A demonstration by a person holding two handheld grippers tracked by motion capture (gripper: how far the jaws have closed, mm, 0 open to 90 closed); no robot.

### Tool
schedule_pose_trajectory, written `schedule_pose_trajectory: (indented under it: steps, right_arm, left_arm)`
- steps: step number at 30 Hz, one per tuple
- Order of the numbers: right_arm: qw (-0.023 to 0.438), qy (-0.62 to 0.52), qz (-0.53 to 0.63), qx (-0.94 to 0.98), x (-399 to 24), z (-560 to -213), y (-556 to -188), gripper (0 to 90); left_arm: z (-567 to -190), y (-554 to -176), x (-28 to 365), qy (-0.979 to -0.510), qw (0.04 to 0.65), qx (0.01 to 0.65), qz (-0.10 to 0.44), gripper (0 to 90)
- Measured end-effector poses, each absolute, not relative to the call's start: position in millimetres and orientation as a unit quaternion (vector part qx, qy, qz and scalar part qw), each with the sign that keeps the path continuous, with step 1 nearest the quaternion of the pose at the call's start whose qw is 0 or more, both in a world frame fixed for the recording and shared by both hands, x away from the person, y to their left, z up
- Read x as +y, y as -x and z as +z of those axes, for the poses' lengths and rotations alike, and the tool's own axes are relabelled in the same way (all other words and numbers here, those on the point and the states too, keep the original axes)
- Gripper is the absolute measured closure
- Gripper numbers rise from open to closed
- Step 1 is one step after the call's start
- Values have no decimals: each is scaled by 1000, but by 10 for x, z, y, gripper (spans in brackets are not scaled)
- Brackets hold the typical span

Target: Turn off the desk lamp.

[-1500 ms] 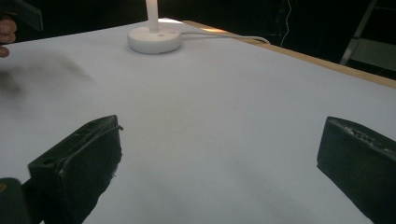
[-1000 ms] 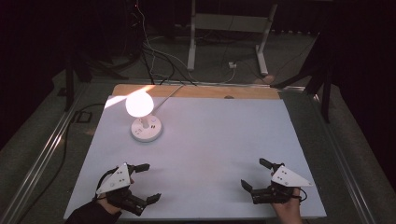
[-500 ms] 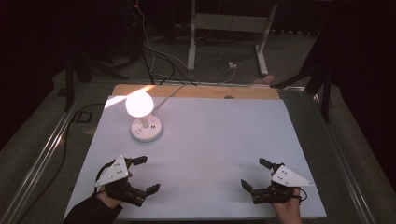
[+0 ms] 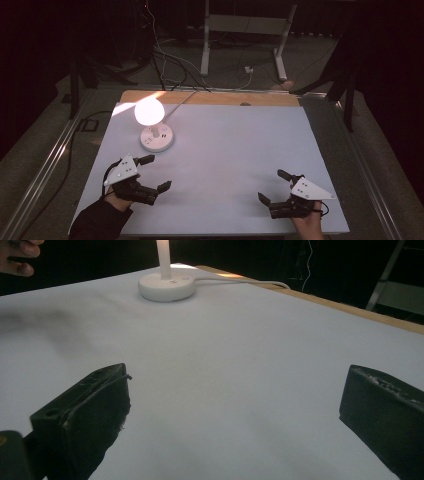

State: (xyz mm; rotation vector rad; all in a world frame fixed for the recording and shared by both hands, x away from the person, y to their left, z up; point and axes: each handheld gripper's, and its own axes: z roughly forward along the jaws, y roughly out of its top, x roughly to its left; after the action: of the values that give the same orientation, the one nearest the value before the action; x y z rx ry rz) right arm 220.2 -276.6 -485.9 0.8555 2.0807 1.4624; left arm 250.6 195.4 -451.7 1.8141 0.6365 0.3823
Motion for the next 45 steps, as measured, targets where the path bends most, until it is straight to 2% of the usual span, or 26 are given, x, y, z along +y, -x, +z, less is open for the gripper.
schedule_pose_trajectory:
  steps: [21,29,34,41,45]
  right_arm:
    - [225,-308,533,755,-2767,-4857,-2198,0]
    - [224,-308,533,756,-2764,-4858,-2195,0]
    - [222,-309,534,755,-2768,-4860,-2200,0]
    - [222,-308,534,755,-2771,-4861,-2201,0]
    - [222,-308,534,755,-2775,-4861,-2203,0]
  left_arm:
    - [-4464,-2874,1901,-751,553,312,179,5]
    - [-4490,-3031,1901,-731,554,350,191,5]
    - [-4522,-3116,1869,-722,538,378,216,5]
    - [-4551,-3194,1832,-719,525,401,216,5]
    - [-4581,-3258,1797,-710,506,421,250,5]
